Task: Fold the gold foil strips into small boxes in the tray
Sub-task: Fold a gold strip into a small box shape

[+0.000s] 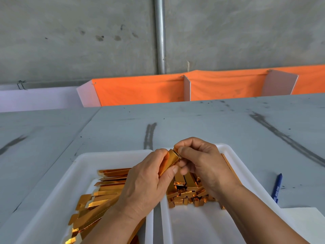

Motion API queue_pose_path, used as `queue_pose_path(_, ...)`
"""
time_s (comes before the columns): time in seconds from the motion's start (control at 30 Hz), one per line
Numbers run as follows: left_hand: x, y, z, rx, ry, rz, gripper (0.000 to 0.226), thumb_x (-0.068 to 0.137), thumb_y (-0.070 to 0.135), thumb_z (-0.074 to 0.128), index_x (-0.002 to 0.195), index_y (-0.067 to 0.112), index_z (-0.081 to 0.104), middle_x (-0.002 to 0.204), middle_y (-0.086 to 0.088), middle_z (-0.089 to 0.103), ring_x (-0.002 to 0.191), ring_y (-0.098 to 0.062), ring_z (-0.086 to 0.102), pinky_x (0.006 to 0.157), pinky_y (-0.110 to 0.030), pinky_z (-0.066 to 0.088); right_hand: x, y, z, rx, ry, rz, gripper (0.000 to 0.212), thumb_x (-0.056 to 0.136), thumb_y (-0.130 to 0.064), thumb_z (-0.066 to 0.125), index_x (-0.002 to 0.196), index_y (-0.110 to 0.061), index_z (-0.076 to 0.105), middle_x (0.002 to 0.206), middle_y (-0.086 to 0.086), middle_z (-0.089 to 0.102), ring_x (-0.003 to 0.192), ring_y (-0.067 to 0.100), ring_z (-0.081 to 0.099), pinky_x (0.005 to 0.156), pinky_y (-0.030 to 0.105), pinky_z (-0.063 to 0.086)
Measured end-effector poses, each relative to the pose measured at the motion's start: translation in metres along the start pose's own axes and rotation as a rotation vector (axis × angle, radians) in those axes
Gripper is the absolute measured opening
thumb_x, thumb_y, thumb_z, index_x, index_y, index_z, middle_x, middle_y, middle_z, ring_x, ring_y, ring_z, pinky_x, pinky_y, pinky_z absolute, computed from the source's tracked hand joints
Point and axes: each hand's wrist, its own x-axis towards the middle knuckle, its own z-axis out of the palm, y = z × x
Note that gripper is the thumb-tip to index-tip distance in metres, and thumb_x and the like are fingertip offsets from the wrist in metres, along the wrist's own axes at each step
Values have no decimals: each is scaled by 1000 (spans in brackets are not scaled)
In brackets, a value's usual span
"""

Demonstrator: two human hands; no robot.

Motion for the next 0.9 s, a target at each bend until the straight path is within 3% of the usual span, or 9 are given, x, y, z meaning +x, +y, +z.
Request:
queue_pose_path(0.2, 0, 2, -2, 45, -13, 6, 54, 84, 67, 31, 116, 27, 49, 77, 23, 41, 66, 2, 50, 58, -5, 39, 0, 0, 0, -64, 11, -44, 9, 93, -8, 65, 89, -13, 72, 65, 10, 69, 51, 18, 63, 55, 23, 54)
queue_pose_path(0.4, 0, 0, -2, 132, -34, 32, 50, 88, 59, 36, 120, 24, 49, 86, 14, 48, 66, -5, 52, 57, -7, 36, -2, 1, -1, -212, 13, -96, 16, 93, -13, 66, 83, -21, 74, 70, 7, 72, 56, 16, 68, 59, 22, 55)
queue_pose_path(0.63, 0, 0, -3, 124, -26, 3, 54, 84, 62, 33, 122, 26, 47, 90, 16, 48, 72, -4, 52, 58, -5, 33, -5, -4, -2, -199, -8, -49, 22, 95, -13, 61, 89, -25, 79, 70, 7, 72, 57, 15, 67, 65, 19, 55)
queue_pose_path(0.9, 0, 4, -5, 192, -9, 56, 37, 89, 45, 54, 114, 19, 56, 82, 6, 56, 61, -9, 55, 52, -16, 45, -5, -8, -3, -204, -22, -32, 11, 94, -11, 65, 92, -16, 74, 66, 4, 71, 56, 13, 68, 58, 17, 54)
